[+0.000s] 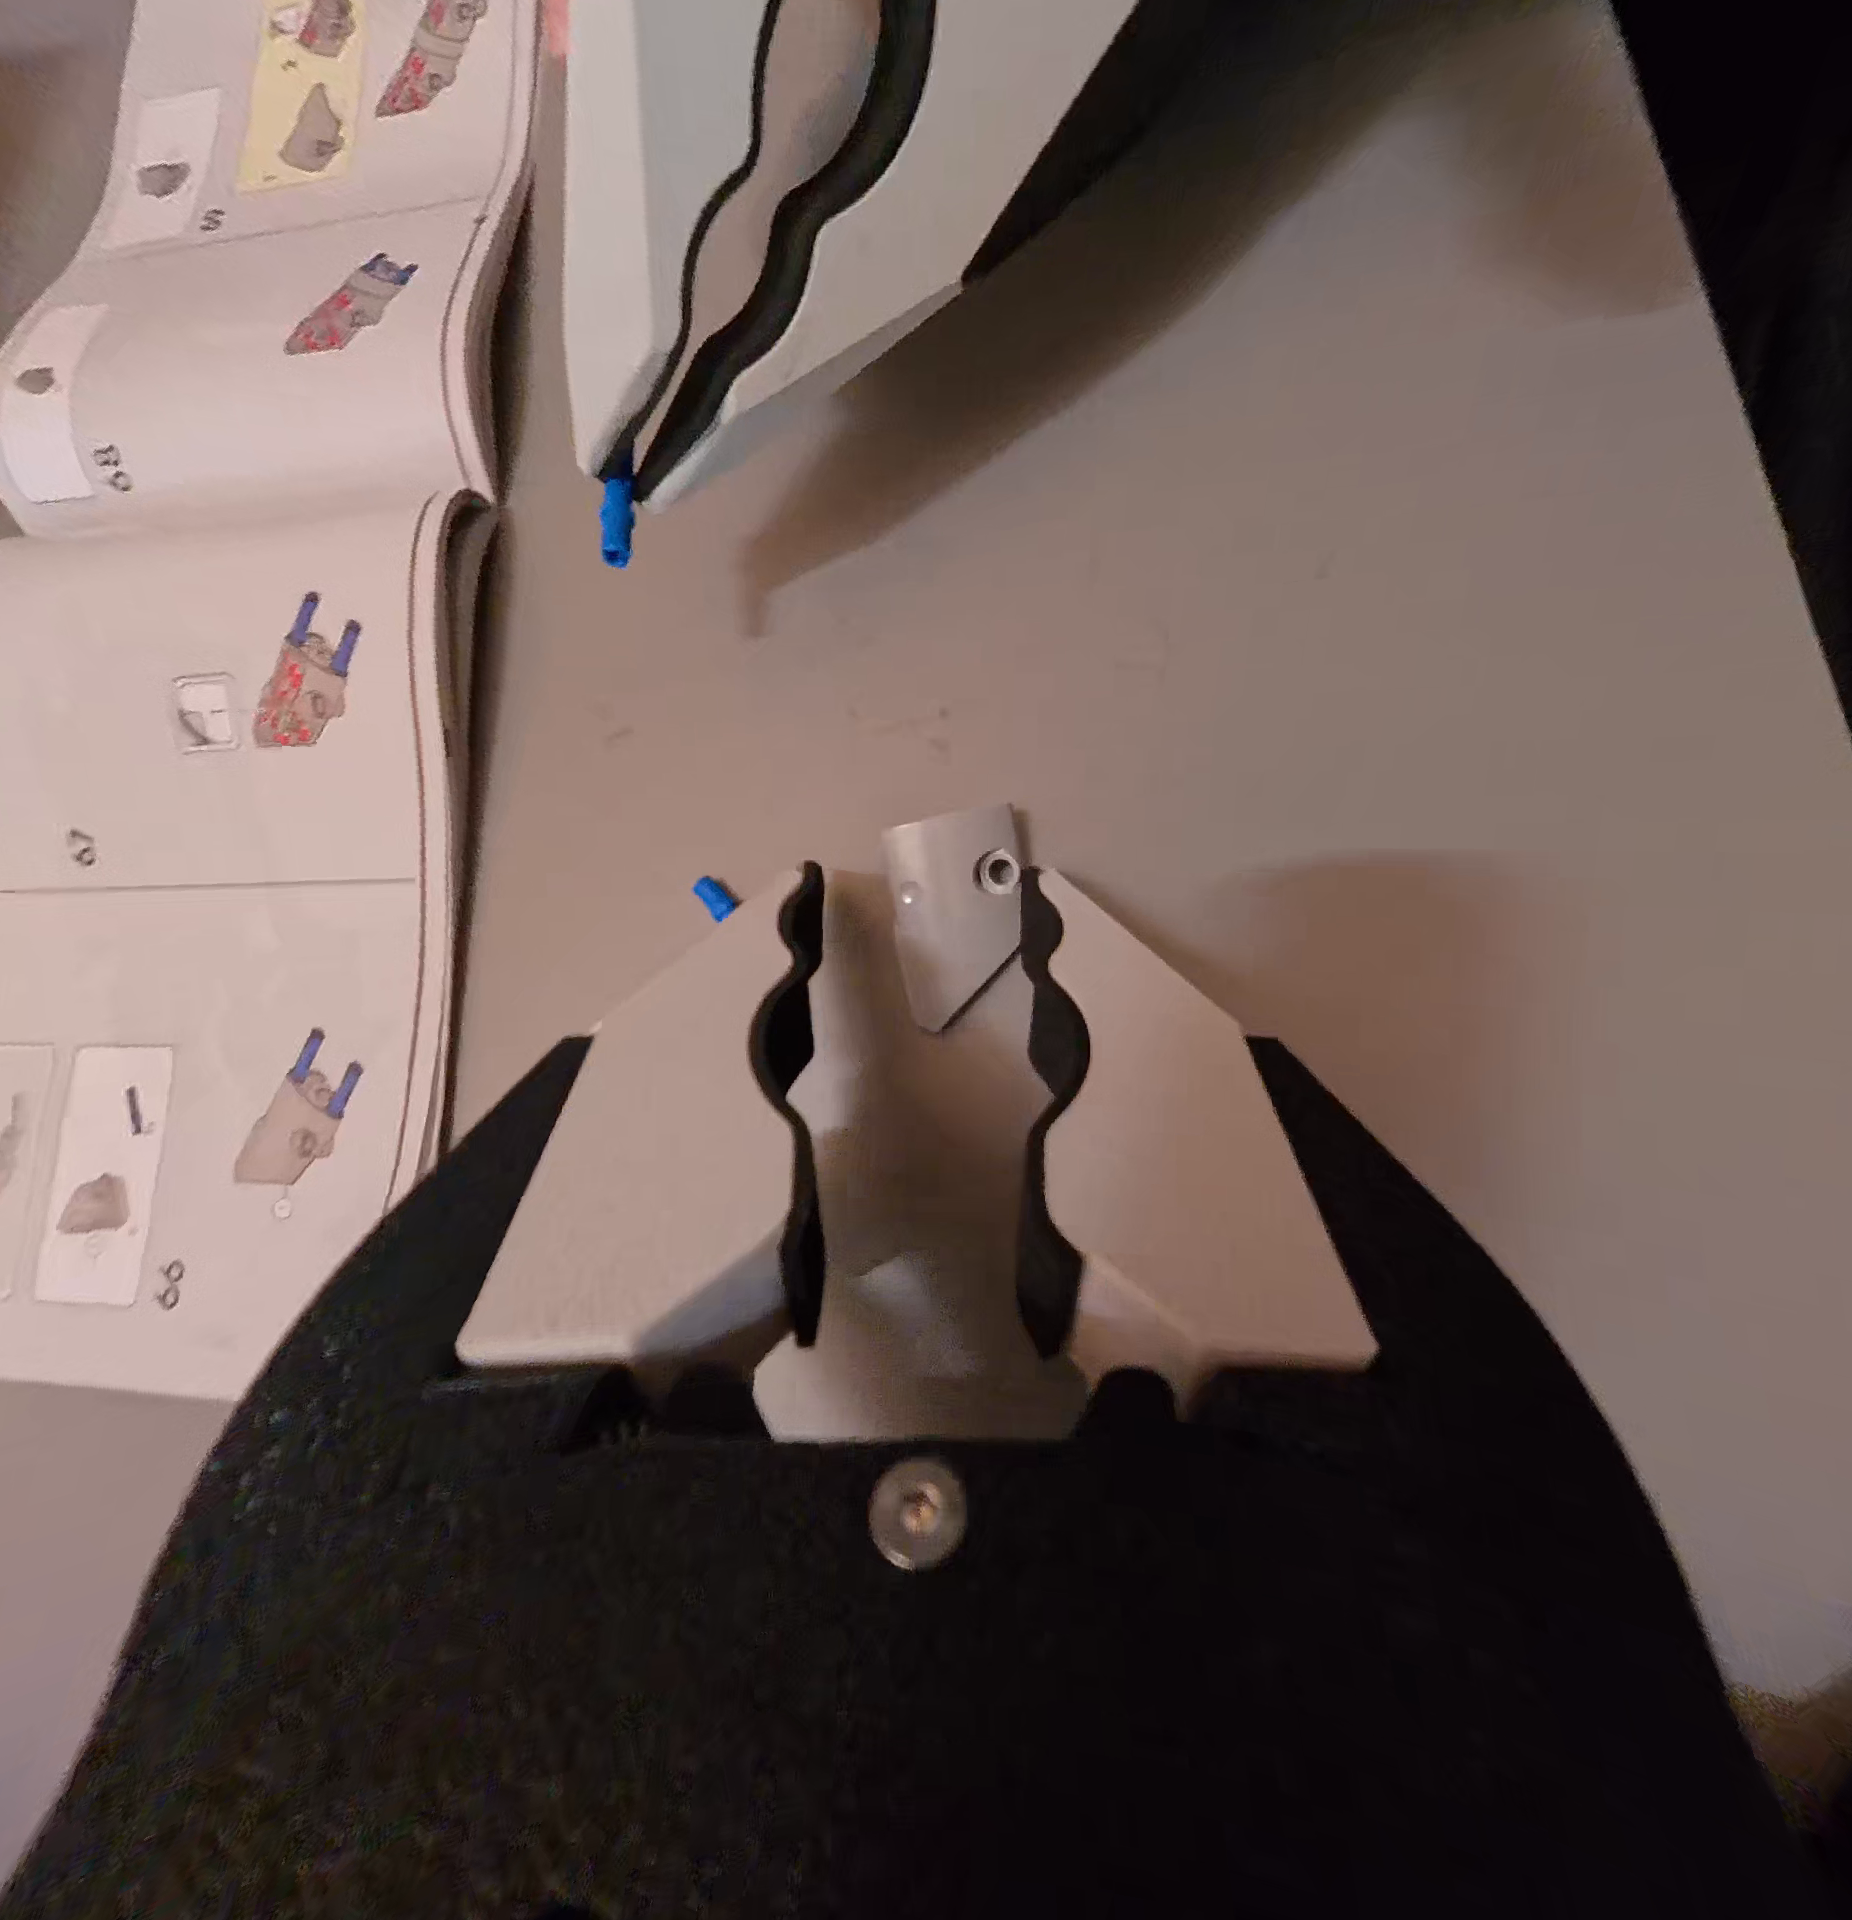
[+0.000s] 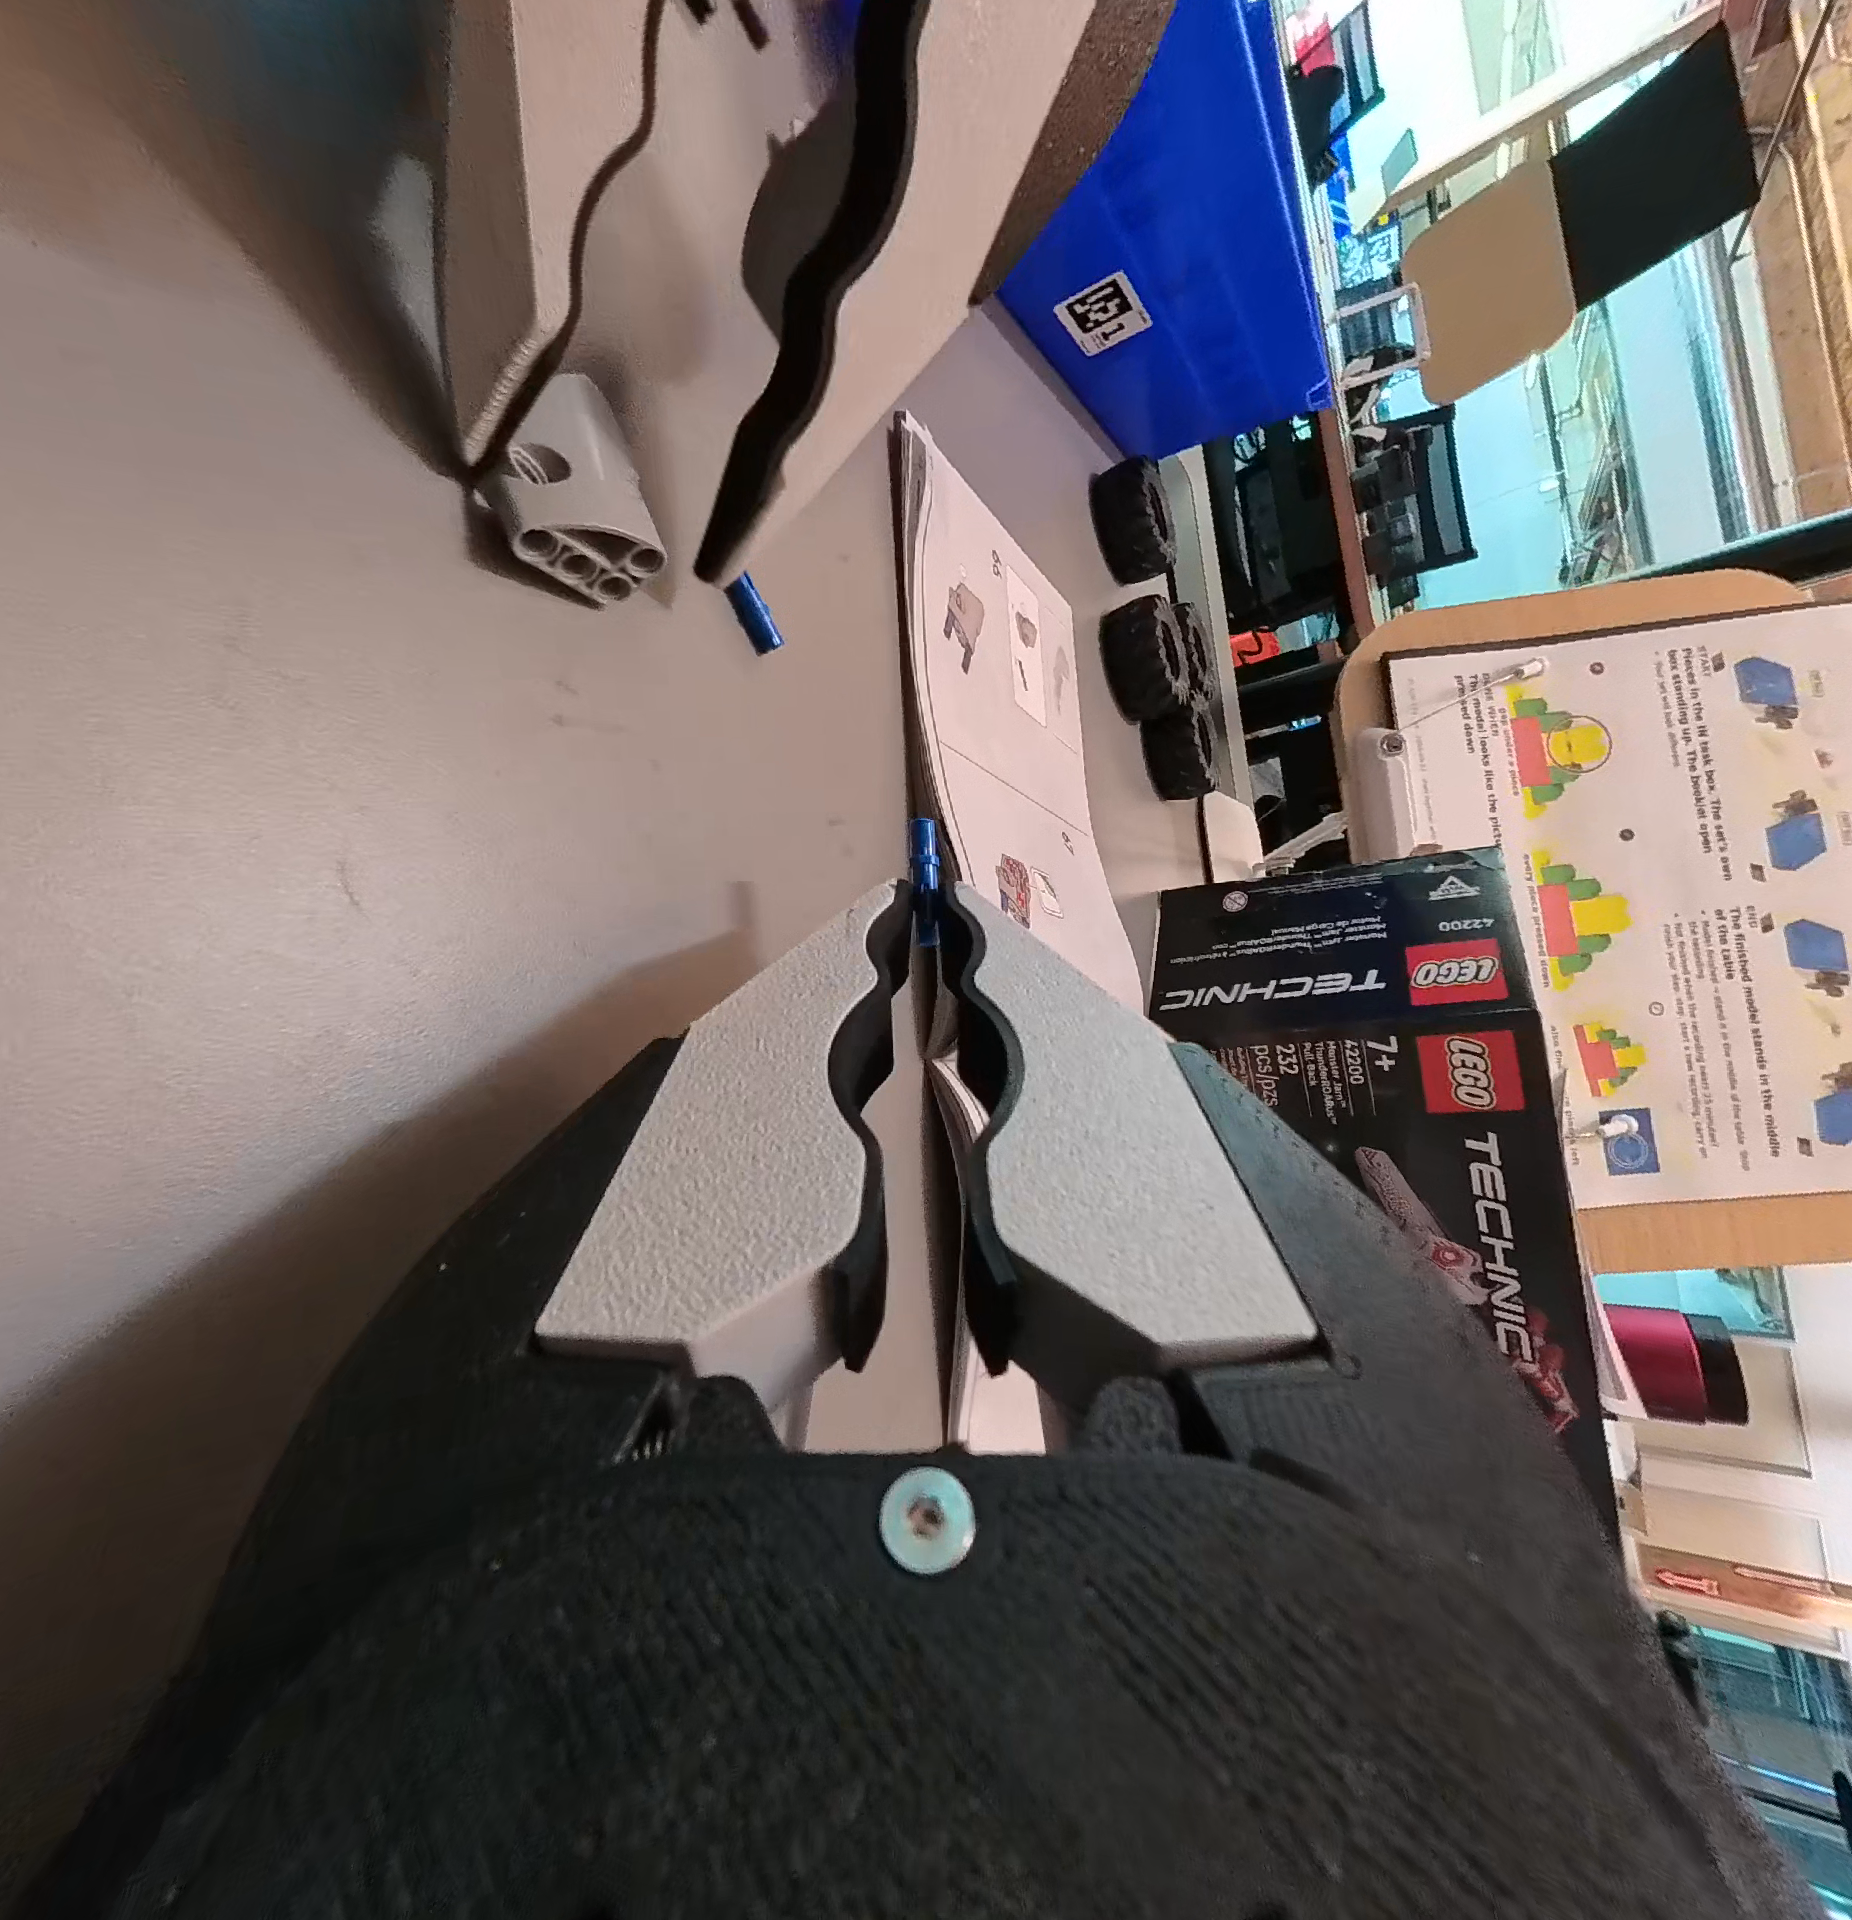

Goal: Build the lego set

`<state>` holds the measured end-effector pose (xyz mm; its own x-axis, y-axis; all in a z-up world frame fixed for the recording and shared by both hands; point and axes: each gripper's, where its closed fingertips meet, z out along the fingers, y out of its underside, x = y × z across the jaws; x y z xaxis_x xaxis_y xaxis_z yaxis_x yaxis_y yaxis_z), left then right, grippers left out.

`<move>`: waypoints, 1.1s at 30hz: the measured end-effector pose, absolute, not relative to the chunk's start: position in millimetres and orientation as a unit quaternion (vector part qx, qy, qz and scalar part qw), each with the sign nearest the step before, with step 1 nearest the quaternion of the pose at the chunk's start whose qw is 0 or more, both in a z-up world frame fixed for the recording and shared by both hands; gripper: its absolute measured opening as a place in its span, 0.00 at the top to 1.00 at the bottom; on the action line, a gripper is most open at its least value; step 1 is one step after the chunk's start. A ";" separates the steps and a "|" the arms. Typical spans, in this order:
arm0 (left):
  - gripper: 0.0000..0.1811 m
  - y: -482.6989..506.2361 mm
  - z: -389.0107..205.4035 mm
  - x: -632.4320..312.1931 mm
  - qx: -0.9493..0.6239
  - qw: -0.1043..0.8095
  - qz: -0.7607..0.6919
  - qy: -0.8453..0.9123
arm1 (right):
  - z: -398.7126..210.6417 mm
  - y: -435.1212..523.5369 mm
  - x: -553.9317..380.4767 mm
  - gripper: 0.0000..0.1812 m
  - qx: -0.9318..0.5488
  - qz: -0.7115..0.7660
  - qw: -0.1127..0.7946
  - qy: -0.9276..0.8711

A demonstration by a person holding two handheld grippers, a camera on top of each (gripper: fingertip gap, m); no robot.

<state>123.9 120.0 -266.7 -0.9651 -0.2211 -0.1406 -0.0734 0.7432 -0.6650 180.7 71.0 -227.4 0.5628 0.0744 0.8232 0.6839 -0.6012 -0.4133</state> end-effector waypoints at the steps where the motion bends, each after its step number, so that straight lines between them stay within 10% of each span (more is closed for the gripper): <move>1: 0.81 120.3 -266.7 122.4 -0.088 0.110 -0.342 0.929 | -228.1 71.3 180.8 0.99 -0.799 -0.403 0.376 -0.239; 33: 0.88 121.7 -268.8 132.8 -0.101 0.076 -0.272 0.954 | -253.7 110.5 155.1 0.98 -0.780 -0.367 0.350 -0.366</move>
